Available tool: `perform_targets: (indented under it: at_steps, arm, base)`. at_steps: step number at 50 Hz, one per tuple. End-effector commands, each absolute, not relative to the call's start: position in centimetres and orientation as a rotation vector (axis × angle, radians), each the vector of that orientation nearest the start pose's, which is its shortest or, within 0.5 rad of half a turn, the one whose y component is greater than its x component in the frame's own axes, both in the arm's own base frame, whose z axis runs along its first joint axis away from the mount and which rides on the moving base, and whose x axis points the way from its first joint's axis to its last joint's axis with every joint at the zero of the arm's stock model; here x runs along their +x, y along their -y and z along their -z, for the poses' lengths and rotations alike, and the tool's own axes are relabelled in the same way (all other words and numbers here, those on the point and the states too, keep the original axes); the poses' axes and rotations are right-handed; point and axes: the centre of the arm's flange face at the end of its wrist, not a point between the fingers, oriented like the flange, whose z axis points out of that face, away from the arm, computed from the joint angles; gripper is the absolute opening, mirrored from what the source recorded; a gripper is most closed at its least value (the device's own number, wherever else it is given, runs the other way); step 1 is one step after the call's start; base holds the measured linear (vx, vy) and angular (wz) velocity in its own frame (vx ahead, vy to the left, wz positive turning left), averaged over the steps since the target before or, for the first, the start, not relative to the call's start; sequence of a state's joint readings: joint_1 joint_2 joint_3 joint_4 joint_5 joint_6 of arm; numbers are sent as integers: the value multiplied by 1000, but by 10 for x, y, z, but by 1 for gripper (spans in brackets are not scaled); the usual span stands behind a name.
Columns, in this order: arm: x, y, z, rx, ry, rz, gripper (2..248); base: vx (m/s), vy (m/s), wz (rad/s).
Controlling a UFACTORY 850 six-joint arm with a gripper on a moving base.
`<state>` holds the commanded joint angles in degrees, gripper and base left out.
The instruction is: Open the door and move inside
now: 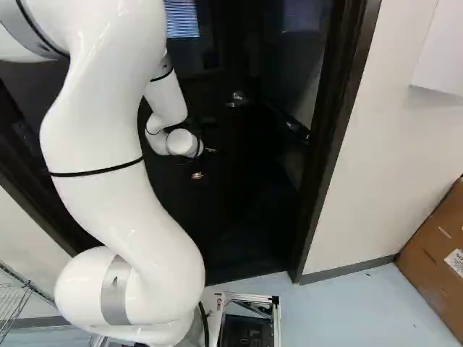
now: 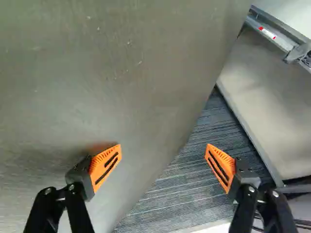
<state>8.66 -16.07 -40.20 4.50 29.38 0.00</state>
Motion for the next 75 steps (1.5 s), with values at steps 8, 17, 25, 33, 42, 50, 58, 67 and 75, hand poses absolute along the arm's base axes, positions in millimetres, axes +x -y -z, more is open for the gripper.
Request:
perform_targets:
  at_steps: [8, 17, 25, 33, 42, 50, 58, 67, 75]
  arm:
    - [489, -79, -358, -2740, 110, 1380, 247]
    - [492, -90, -357, -2728, 135, 1380, 247]
    - [495, -99, -358, -2713, 157, 1390, 247]
    - [497, -108, -358, -2698, 179, 1399, 247]
    - [499, -118, -359, -2679, 203, 1409, 247]
    - [500, -128, -359, -2660, 225, 1422, 247]
    - [501, -137, -360, -2643, 246, 1431, 247]
    - [502, -148, -360, -2626, 269, 1437, 247]
    - [502, -159, -360, -2614, 294, 1434, 247]
  base:
    - [0, 0, 0]
    - [0, 0, 0]
    - [0, 0, 0]
    - [0, 0, 0]
    - [0, 0, 0]
    - [0, 0, 0]
    - [0, 0, 0]
    - [0, 0, 0]
    - [0, 0, 0]
